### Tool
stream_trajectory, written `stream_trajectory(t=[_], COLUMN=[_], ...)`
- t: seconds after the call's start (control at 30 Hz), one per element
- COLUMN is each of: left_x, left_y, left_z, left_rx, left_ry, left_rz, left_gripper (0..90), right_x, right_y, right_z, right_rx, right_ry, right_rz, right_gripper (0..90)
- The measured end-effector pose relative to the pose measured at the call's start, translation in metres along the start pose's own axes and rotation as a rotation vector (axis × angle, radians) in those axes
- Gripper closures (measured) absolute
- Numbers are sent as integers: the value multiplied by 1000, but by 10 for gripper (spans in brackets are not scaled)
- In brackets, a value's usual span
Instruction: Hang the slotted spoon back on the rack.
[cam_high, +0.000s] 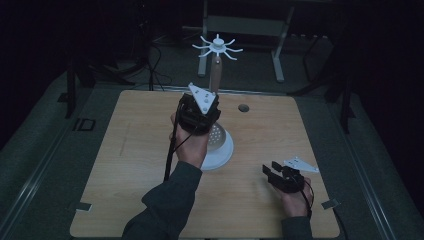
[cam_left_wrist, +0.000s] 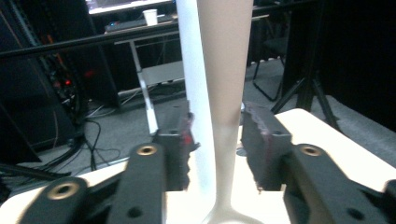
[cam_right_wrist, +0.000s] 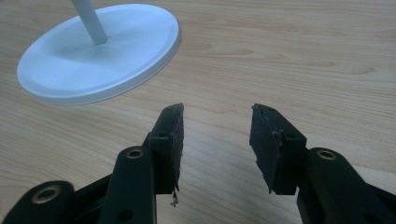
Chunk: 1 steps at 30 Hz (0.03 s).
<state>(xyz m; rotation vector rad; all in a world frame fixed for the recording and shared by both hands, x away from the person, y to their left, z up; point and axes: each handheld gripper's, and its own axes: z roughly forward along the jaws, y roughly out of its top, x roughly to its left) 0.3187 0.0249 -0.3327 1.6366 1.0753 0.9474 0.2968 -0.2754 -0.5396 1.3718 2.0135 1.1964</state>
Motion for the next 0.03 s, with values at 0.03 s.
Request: stream_trajectory(t=[0.03], left_x=[-1], left_y=[-1], left_z=[-1], left_rx=[-4], left_ry=[-4], left_rz=[1], left_gripper=[572], right_x=[0], right_y=[0], right_z=[0], right_rx=[-1], right_ry=[-1], right_rz=[-2], right_gripper=[542])
